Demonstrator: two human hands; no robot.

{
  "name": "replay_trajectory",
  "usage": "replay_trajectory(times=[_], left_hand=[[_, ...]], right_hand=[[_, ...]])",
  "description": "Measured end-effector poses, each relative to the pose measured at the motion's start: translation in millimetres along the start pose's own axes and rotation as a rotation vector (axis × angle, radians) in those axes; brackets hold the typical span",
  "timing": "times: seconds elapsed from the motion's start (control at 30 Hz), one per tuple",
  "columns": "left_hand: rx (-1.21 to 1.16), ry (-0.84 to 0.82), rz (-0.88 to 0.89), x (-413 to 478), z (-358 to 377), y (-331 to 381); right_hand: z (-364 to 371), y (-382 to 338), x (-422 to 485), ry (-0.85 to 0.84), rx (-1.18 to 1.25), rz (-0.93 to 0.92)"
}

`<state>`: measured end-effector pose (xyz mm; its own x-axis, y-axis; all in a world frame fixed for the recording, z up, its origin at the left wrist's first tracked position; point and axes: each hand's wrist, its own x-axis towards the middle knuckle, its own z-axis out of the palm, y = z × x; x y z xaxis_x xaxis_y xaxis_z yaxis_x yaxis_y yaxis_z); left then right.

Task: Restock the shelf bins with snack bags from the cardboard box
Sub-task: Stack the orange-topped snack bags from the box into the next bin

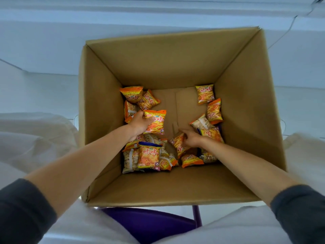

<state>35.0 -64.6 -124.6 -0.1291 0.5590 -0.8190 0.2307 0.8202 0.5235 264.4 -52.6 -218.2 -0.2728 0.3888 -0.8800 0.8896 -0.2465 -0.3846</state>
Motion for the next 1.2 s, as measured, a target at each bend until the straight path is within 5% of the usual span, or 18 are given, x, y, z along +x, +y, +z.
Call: replay_trajectory(times=[0.13, 0.3, 0.47, 0.57, 0.63, 0.73, 0.87, 0.97, 1.2], left_hand=[[0.039, 0.038, 0.02, -1, 7, 1], [-0.001, 0.074, 0.013, 1, 13, 2], [-0.166, 0.13, -0.03, -2, 8, 8], [-0.235, 0.137, -0.041, -8, 4, 13], [-0.297, 0.098, -0.022, -13, 4, 19], [-0.451, 0.006, 0.017, -30, 4, 37], [-0.707, -0.157, 0.105, -56, 0, 66], [-0.639, -0.245, 0.259, -79, -6, 87], [-0.44, -0.133, 0.518, -126, -69, 129]], right_hand=[[10, 5, 8, 0.034, -0.169, 0.001], [-7, -11, 0, 0.089, -0.083, -0.067], [-64, -46, -39, 0.248, 0.607, -0.146], [-90, -69, -67, 0.143, 1.173, -0.265], [-97, -83, -81, 0.031, 1.309, -0.354], [-91, -102, -100, 0.085, 1.054, -0.389], [-84, -124, -128, 0.428, 0.493, -0.359], [-86, -144, -150, 0.509, 0.354, -0.472], [-132, -200, -220, 0.493, -0.022, -0.644]])
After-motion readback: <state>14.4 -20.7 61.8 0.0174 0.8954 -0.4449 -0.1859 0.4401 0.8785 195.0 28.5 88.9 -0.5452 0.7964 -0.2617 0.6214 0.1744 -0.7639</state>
